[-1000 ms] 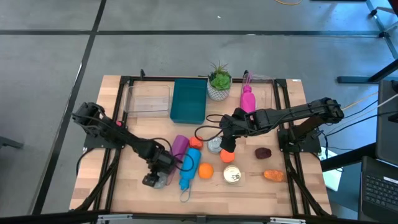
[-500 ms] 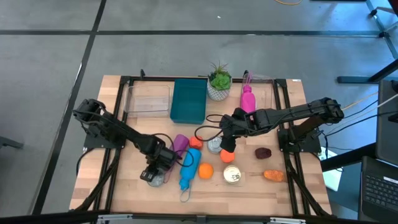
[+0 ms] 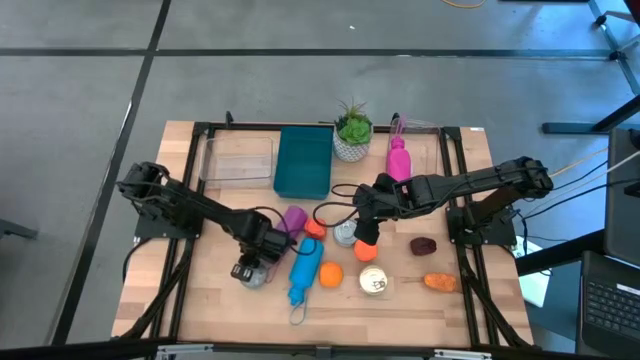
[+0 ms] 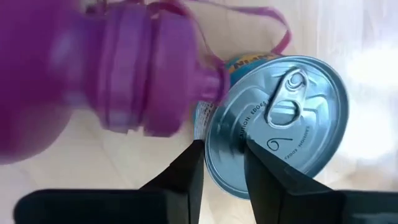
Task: Pick & Place Food Item
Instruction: Put the light blue tuna can into the left transparent bin, then put the purple water bottle into the right transparent bin
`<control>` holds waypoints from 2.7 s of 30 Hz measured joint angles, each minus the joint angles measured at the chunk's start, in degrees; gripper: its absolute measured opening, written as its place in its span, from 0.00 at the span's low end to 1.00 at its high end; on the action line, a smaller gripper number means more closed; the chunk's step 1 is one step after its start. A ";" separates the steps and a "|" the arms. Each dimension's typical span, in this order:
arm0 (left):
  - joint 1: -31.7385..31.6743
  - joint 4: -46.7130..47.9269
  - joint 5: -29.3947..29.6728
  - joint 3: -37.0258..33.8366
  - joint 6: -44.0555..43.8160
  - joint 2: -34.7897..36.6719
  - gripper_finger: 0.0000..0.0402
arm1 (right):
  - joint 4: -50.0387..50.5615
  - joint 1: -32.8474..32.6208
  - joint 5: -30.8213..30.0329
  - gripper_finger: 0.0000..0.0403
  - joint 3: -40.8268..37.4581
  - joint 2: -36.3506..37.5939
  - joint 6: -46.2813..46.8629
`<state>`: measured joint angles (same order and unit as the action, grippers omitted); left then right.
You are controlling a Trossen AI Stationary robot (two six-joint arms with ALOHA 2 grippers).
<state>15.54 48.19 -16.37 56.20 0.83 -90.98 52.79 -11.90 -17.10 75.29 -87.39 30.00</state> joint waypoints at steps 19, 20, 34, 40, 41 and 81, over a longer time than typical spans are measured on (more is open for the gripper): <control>0.03 1.63 1.76 1.01 3.02 0.03 0.07 | 0.01 0.00 0.02 0.72 0.00 0.02 -0.46; 0.03 1.59 1.70 1.04 3.02 0.04 0.06 | 0.01 0.00 0.02 0.72 0.00 0.02 -0.46; 0.03 1.59 1.61 1.04 3.02 0.11 0.00 | 0.01 0.00 0.02 0.72 0.00 0.02 -0.50; 0.03 2.35 1.88 1.08 3.03 0.11 0.00 | 0.01 -0.02 0.02 0.72 0.00 0.02 -0.59; 0.03 2.71 2.14 1.08 3.13 0.13 0.00 | 0.01 0.00 0.02 0.72 0.00 0.02 -0.61; -1.37 6.47 18.26 9.54 0.91 6.82 0.01 | 1.76 -6.85 -3.04 0.72 0.00 0.03 4.34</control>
<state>14.17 54.66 1.89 65.74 1.74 -84.16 54.54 -18.75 -20.14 75.29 -87.36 34.34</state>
